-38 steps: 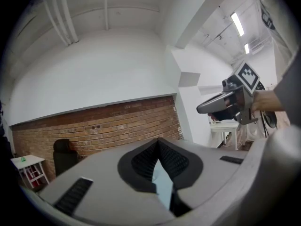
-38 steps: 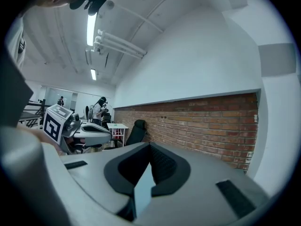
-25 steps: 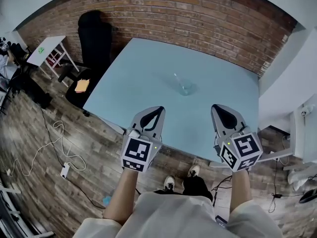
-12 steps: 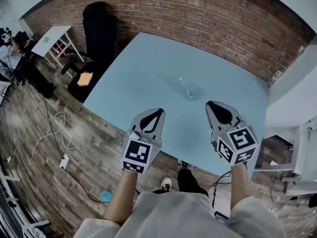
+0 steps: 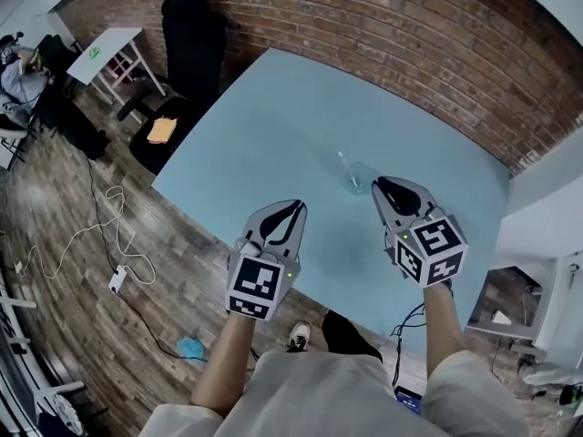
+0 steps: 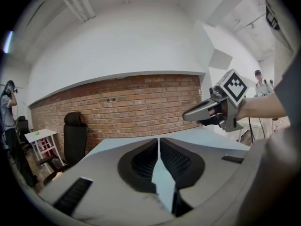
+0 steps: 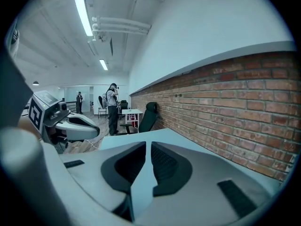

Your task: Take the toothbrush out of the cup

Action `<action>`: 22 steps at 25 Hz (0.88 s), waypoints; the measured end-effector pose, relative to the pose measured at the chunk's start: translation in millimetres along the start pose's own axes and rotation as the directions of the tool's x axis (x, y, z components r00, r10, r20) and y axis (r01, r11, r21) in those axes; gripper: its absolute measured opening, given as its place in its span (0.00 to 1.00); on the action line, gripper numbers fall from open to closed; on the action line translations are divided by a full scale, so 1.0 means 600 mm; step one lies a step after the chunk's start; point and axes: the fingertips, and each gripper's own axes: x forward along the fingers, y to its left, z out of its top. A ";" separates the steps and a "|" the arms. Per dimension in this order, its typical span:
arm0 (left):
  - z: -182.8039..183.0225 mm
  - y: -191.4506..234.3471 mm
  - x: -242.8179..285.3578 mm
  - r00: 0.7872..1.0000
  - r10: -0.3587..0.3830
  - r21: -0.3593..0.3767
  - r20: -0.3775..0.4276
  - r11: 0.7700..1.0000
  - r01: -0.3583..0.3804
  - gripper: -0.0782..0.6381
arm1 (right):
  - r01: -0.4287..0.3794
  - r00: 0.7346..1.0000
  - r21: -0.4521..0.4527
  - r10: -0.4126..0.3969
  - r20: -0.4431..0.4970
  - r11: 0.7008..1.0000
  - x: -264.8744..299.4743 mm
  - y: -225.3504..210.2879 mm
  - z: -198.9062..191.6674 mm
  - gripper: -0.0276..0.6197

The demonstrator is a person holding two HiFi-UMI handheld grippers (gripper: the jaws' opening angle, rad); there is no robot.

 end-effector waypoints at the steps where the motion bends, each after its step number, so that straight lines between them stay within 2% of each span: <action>1: -0.004 0.003 0.006 1.000 0.002 -0.004 -0.009 1.000 -0.002 0.17 | -0.006 1.000 0.003 0.006 -0.006 1.000 0.010 -0.005 -0.004 0.13; 13: -0.054 0.028 0.055 0.995 0.033 -0.035 -0.089 0.999 -0.036 0.17 | -0.086 0.987 0.004 0.086 -0.133 0.996 0.135 -0.032 -0.080 0.23; 22: -0.088 0.046 0.079 0.990 0.066 -0.074 -0.125 0.994 -0.076 0.17 | -0.093 0.976 0.016 0.095 -0.194 0.996 0.213 -0.054 -0.129 0.24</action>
